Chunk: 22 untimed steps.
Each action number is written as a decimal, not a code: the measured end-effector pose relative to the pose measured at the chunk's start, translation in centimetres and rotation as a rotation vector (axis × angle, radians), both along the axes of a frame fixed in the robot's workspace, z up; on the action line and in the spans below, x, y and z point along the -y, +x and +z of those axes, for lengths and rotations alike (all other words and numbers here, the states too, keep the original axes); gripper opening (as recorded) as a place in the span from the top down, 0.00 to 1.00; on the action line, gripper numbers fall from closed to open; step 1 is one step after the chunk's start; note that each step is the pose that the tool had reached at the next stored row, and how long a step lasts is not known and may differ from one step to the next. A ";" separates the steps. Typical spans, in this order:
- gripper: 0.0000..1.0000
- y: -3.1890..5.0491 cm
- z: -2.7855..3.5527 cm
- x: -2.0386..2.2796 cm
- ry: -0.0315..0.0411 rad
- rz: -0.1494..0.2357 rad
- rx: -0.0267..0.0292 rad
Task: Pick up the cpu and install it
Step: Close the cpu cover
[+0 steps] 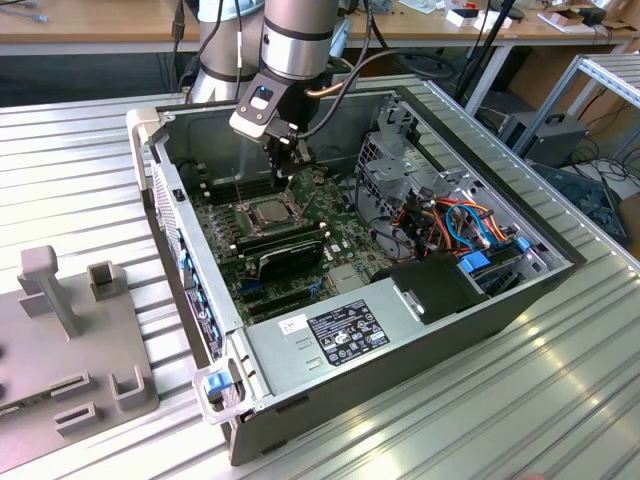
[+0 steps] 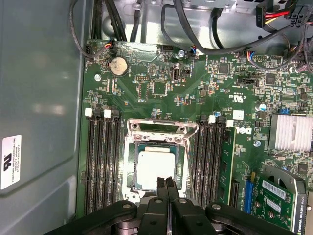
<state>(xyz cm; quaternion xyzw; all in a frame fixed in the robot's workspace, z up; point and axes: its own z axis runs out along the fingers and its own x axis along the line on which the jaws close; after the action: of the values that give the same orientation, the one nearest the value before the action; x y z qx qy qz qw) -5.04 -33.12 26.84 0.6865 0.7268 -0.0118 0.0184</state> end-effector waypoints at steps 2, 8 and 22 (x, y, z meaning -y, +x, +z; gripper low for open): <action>0.89 0.00 0.01 0.00 -0.0001 0.000 0.0000; 0.89 0.00 0.17 0.01 -0.0005 0.000 -0.0002; 0.89 0.00 1.16 -0.01 0.0001 0.000 0.0001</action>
<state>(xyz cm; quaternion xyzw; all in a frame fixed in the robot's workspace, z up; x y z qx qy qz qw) -5.04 -33.11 28.00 0.6865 0.7268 -0.0117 0.0184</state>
